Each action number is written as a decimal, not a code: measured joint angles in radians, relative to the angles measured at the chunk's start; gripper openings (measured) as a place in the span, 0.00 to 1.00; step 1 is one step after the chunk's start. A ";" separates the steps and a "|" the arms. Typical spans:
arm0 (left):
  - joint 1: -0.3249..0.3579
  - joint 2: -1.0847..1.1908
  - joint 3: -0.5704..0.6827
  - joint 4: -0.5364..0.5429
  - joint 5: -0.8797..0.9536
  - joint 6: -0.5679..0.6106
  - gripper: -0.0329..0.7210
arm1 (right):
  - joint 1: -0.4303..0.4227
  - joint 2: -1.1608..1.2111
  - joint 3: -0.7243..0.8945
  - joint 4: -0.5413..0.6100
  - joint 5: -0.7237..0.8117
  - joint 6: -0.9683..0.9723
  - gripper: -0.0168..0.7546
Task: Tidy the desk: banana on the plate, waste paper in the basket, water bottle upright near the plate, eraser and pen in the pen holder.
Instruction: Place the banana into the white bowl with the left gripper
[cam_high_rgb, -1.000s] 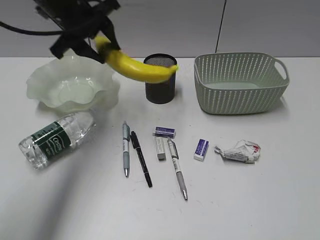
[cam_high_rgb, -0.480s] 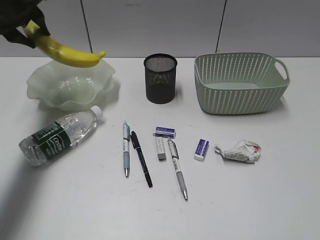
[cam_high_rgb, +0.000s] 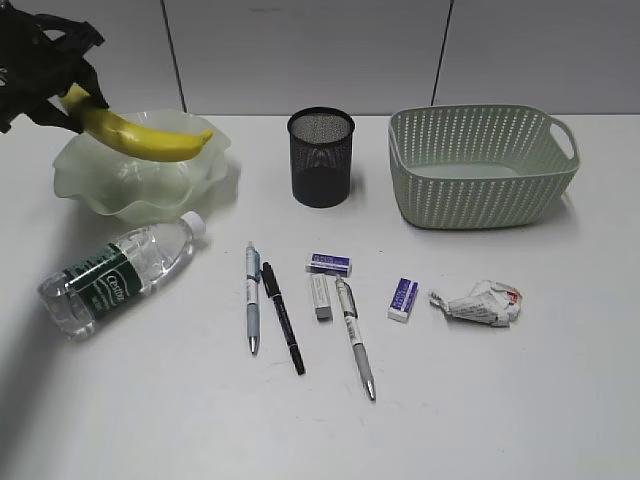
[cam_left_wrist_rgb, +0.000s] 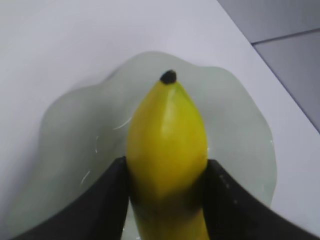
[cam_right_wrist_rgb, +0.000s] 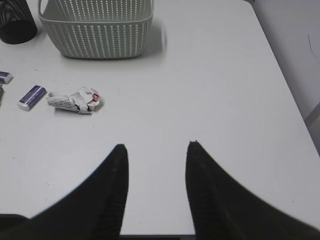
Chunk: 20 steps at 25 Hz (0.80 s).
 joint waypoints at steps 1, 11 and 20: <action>0.000 0.007 0.000 -0.024 -0.004 0.013 0.49 | 0.000 0.000 0.000 0.000 0.000 0.000 0.43; 0.000 0.012 0.000 -0.041 -0.002 0.038 0.81 | 0.000 0.000 0.000 0.000 0.000 0.000 0.43; -0.004 -0.188 0.000 -0.008 0.098 0.261 0.69 | 0.000 0.000 0.000 0.000 0.000 0.000 0.43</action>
